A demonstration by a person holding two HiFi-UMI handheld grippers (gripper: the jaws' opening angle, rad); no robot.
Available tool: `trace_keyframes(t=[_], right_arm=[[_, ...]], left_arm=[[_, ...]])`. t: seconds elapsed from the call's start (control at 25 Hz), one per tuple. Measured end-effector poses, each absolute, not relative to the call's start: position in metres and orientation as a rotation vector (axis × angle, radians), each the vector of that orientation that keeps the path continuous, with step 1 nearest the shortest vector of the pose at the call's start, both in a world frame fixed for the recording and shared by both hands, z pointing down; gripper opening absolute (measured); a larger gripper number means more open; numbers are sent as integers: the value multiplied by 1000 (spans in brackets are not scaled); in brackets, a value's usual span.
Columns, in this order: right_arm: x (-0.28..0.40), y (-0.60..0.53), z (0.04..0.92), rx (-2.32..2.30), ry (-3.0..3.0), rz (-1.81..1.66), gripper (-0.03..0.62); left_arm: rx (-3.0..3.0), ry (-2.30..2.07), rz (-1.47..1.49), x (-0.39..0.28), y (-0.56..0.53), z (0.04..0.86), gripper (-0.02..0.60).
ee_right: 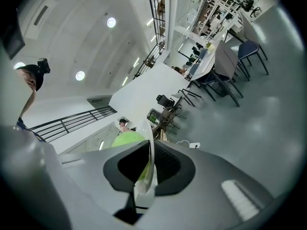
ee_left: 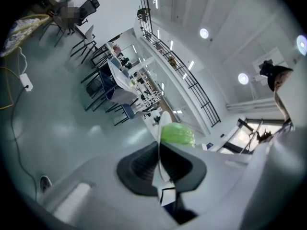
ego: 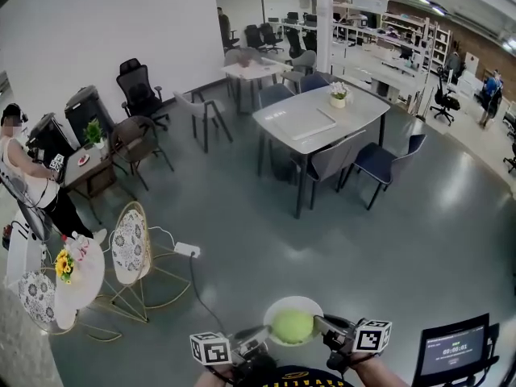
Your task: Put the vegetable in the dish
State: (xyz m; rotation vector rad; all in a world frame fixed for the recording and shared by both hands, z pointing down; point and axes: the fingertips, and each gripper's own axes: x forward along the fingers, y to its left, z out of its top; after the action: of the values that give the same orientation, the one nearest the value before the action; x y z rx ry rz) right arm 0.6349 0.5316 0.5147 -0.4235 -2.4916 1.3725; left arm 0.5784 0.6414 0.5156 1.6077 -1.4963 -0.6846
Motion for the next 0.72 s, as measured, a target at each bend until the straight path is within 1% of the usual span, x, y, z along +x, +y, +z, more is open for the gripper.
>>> trace_keyframes(t=[0.28, 0.56, 0.72], right_arm=[[544, 539, 517, -352, -2497, 1401, 31], [482, 551, 512, -317, -2499, 1366, 29], [460, 547, 517, -304, -2473, 1352, 28]], left_arm=[[1650, -1455, -658, 480, 646, 517, 15], [1658, -1416, -688, 416, 656, 518, 15], [1649, -1404, -704, 392, 650, 523, 15]])
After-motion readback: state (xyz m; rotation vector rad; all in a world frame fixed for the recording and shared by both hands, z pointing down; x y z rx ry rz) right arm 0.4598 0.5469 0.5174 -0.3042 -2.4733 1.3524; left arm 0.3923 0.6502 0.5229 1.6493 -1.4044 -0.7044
